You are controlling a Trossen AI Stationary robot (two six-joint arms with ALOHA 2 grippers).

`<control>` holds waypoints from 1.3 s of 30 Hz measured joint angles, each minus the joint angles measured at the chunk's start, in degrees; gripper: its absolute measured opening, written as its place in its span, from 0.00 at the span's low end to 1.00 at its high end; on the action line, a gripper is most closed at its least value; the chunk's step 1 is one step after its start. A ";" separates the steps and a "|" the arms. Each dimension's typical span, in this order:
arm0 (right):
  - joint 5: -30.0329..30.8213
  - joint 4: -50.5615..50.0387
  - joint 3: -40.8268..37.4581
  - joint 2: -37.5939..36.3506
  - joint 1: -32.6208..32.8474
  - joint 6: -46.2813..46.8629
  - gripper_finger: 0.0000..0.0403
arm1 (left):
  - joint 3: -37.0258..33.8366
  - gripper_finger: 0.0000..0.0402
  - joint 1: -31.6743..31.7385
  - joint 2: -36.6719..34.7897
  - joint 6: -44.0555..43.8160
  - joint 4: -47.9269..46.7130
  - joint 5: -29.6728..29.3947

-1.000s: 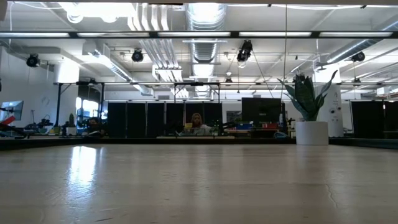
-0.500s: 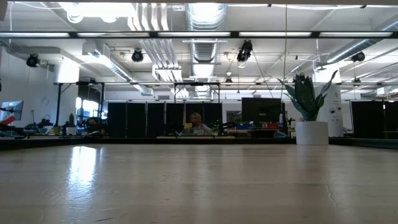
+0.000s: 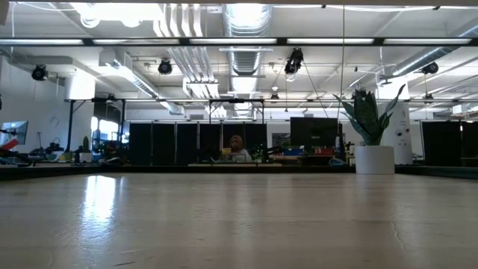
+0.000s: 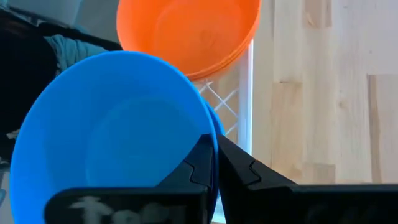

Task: Pick & Place Mini bowls
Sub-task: Stack the blue bowl on top of the other blue bowl on the shelf, then return to Home Position

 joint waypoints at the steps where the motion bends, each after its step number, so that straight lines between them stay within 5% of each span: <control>1: 0.00 0.17 -0.41 0.00 -0.02 -0.01 0.02 | 0.00 0.00 -0.02 0.00 0.00 -0.02 -0.02; 16: -0.18 2.74 -3.11 0.04 -0.02 -0.54 0.03 | 0.33 0.00 0.00 0.02 0.02 -0.43 0.00; 32: -0.36 2.79 0.83 -0.44 -0.07 -2.01 0.30 | 0.37 0.00 0.02 -0.26 0.66 -0.51 -0.87; 39: -0.15 -7.46 8.85 -0.59 -0.07 -10.91 0.22 | 2.69 0.00 0.02 -2.27 0.63 -1.29 -1.28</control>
